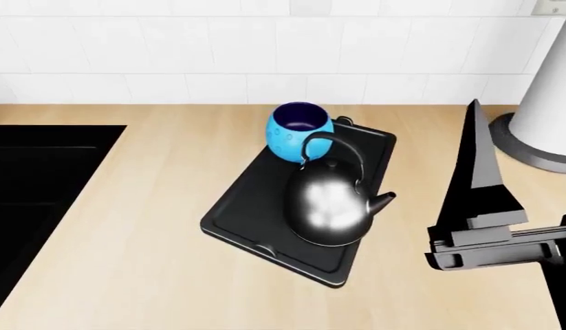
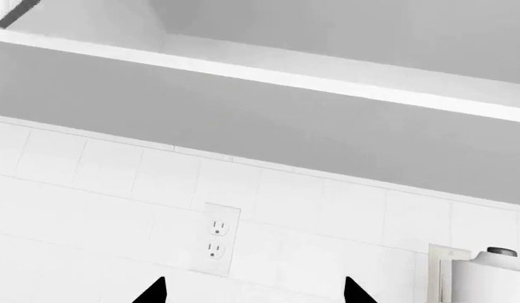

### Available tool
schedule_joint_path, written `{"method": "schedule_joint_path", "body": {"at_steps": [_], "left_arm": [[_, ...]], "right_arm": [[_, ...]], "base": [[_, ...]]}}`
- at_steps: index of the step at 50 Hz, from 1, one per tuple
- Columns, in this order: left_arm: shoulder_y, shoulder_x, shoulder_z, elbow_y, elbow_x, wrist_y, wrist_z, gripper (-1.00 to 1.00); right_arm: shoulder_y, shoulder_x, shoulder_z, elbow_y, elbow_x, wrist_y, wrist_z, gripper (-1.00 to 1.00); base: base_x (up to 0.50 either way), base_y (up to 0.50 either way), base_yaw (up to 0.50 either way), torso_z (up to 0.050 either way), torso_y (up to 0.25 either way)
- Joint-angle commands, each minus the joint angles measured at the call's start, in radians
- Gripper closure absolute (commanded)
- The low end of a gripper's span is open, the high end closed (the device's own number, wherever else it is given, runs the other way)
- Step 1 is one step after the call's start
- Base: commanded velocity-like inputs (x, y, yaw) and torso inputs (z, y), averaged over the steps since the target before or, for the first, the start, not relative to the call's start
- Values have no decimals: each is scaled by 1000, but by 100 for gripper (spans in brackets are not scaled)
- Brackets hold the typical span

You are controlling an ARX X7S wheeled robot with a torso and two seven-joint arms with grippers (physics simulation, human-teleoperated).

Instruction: Pick the kettle from the counter and place it on the tray. Then pick the mug from the cabinet and place it on the tray. Then close the cabinet doors.

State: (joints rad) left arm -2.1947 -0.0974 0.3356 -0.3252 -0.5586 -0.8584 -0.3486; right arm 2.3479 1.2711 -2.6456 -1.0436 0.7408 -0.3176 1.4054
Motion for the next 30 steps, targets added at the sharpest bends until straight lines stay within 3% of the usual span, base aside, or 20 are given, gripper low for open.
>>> {"method": "schedule_joint_path", "body": {"at_steps": [1, 20, 30], "left_arm": [[122, 61, 193, -47, -336, 34, 102, -100], [163, 11, 449, -88, -226, -24, 192, -100], [185, 4, 492, -76, -212, -32, 194, -100]], "right_arm": [[8, 15, 1, -3, 7, 23, -29, -100], [8, 90, 101, -4, 52, 72, -99, -100], [8, 84, 93, -4, 48, 74, -91, -100]], "base": [[0, 0, 0, 0, 0], [0, 0, 0, 0, 0], [0, 0, 0, 0, 0]]}}
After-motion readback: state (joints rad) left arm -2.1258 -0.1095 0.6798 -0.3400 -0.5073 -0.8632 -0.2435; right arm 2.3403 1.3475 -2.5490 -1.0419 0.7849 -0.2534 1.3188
